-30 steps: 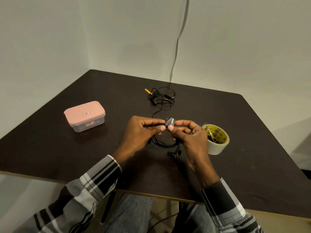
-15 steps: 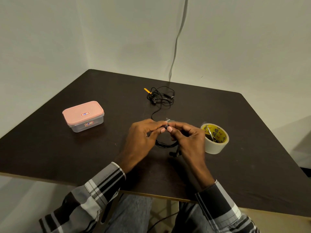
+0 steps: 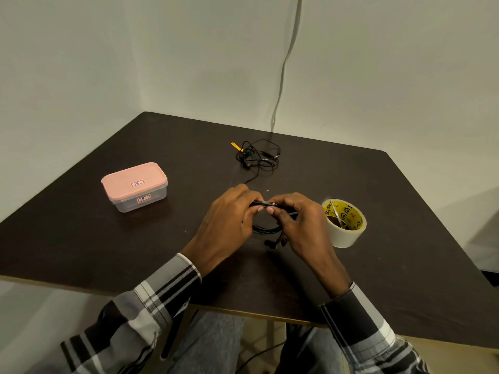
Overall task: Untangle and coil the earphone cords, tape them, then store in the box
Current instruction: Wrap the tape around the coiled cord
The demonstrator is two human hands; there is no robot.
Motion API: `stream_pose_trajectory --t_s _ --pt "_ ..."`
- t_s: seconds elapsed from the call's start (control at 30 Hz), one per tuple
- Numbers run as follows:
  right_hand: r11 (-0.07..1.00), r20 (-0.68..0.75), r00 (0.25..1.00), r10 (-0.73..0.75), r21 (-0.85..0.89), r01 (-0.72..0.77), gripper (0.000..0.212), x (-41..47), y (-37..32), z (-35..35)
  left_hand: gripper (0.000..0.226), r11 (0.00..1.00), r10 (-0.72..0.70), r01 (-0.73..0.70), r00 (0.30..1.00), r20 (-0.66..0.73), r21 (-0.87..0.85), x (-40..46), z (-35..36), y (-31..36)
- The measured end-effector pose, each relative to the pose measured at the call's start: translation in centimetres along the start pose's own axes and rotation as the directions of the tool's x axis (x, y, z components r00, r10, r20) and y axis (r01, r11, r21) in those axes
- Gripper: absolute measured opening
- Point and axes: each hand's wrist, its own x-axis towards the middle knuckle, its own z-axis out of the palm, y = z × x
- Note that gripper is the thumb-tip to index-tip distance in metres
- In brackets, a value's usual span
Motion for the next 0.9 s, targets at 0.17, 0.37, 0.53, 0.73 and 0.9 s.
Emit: stream_pose_trajectory --t_s 0.17,0.37,0.53,0.73,0.9 --pt "0.924 0.197 0.962 0.189 0.297 -0.243 0.007 0.7 -0.1 -0.8 0.01 0.976 -0.141 0.16 0.981 0.132 -0.15 0.4 -0.7 -0.3" --pt "0.771 0.24 0.951 0.194 0.562 -0.299 0.021 0.7 -0.4 -1.3 0.021 0.765 -0.304 0.488 0.85 0.431 -0.421 1.2 -1.5 -0.6" --pt "0.804 0.278 0.941 0.194 0.504 -0.315 0.026 0.6 -0.3 -1.5 0.022 0.492 -0.376 0.697 0.71 0.595 -0.521 1.5 -1.8 -0.3" --pt "0.918 0.265 0.956 0.123 0.335 -0.211 0.031 0.4 -0.2 -1.3 0.02 0.348 -0.376 0.762 0.648 0.663 -0.546 1.3 -1.6 -0.1" --pt "0.901 0.166 0.976 0.137 0.387 -0.193 0.02 0.2 -0.3 -0.9 0.021 0.362 -0.35 0.761 0.646 0.679 -0.538 1.1 -1.6 -0.5"
